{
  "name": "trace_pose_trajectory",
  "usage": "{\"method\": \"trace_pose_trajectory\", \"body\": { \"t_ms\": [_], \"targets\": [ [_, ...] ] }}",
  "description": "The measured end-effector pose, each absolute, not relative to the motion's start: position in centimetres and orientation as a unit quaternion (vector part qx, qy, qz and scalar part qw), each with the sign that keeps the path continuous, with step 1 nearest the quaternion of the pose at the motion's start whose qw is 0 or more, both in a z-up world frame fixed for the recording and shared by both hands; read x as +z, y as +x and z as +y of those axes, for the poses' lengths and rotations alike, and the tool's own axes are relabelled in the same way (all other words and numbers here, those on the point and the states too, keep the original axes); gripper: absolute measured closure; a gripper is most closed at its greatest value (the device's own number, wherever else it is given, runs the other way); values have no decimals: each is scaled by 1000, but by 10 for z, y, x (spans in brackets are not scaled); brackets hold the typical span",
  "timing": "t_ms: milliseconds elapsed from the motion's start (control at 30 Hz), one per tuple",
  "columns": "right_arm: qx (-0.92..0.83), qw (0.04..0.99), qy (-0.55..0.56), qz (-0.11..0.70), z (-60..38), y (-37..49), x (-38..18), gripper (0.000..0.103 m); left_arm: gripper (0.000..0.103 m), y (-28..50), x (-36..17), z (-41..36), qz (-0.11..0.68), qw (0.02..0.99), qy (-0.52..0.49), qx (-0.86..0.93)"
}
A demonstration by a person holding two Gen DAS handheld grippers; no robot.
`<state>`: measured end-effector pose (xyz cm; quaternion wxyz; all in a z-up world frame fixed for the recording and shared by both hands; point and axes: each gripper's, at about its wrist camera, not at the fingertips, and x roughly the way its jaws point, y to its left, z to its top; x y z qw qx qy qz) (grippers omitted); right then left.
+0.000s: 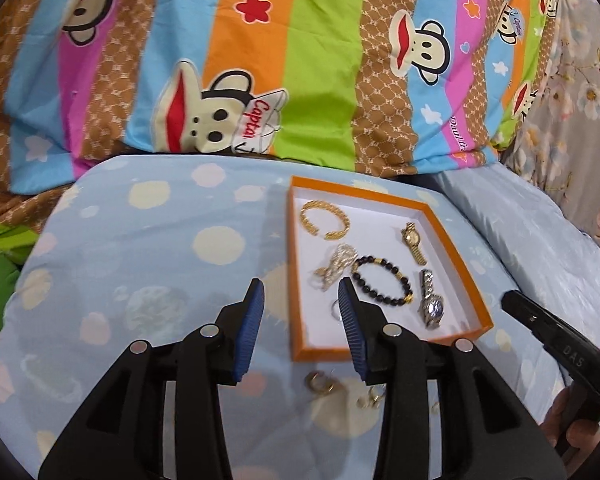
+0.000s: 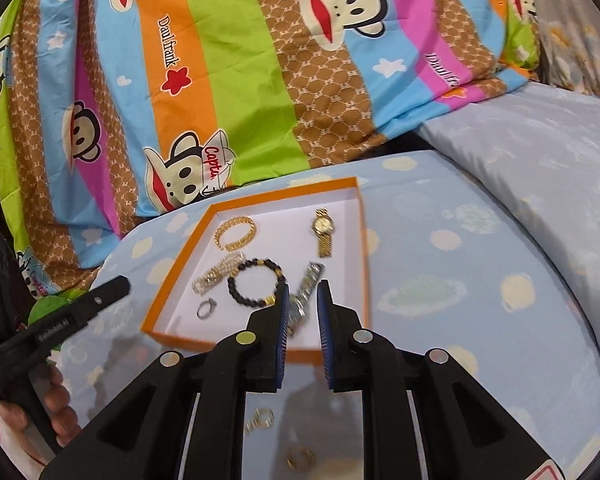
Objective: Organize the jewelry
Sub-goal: 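Open both grippers to release ring and bracelet into the box, then grasp a gold hoop earring with left gripper while right gripper grasps another hoop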
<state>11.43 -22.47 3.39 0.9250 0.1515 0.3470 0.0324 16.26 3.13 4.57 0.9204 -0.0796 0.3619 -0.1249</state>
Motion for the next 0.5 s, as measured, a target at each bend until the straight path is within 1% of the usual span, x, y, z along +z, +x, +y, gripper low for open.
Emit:
{"method": "trace_pose_trajectory", "body": {
  "t_ms": [167, 300, 400, 433, 467, 500],
  "targets": [
    [23, 917, 155, 367, -226, 82, 15, 85, 66, 139, 23, 35, 386, 914, -65, -109],
    [19, 912, 145, 382, -220, 65, 2, 77, 66, 128, 5, 31, 408, 904, -59, -114],
    [26, 907, 146, 395, -214, 56, -6, 76, 65, 121, 0, 26, 407, 904, -54, -114],
    [28, 906, 147, 397, -212, 54, -7, 76, 64, 118, -1, 24, 408, 904, -52, -116],
    [29, 906, 146, 396, -211, 52, -8, 76, 58, 117, -2, 23, 408, 904, -48, -116],
    [30, 906, 144, 396, -209, 51, -7, 75, 55, 116, -3, 22, 409, 904, -46, -116]
  ]
}}
